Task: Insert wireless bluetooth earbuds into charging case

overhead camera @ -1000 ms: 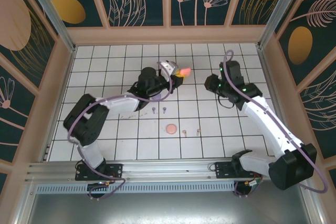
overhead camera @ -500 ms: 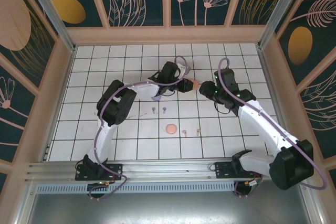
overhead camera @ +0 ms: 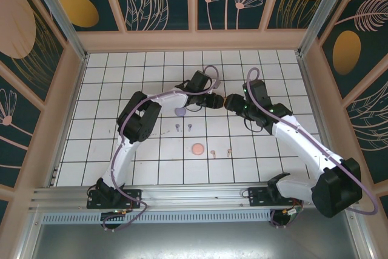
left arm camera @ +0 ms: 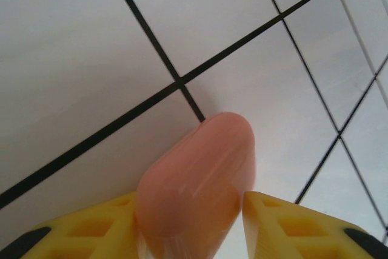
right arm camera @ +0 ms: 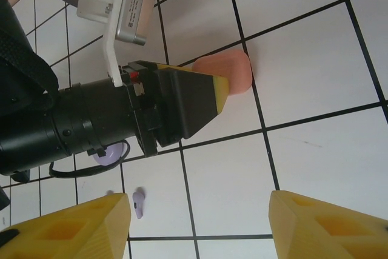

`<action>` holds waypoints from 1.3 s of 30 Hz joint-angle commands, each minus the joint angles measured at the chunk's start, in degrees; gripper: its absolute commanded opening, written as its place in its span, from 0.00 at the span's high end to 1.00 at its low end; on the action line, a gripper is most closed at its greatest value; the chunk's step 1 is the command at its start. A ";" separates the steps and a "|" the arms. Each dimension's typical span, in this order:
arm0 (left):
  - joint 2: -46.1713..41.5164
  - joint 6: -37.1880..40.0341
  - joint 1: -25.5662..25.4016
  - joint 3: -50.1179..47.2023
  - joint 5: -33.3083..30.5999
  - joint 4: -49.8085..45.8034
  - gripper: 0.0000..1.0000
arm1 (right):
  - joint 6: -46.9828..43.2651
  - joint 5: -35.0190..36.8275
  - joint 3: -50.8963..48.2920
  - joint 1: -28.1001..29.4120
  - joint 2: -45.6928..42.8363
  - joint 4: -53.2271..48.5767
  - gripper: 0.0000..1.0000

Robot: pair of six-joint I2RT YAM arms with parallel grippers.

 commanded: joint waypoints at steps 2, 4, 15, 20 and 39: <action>-2.73 4.38 0.72 1.07 -6.06 -4.85 0.46 | -0.19 4.38 2.45 2.59 -1.98 -3.05 0.33; -5.13 5.33 1.26 0.24 -7.36 -4.64 0.44 | 0.35 5.72 2.33 3.67 -2.65 -3.95 0.32; -32.37 4.54 6.33 -20.36 -12.77 7.93 0.42 | 2.20 8.83 -0.94 12.72 -1.99 -6.25 0.33; -48.08 2.93 8.08 -36.33 -18.36 19.15 0.26 | 1.52 6.99 -0.22 16.95 4.83 -6.92 0.33; -67.58 -6.72 9.41 -60.51 -36.66 31.94 0.01 | 7.49 10.09 14.49 32.65 32.70 -15.00 0.33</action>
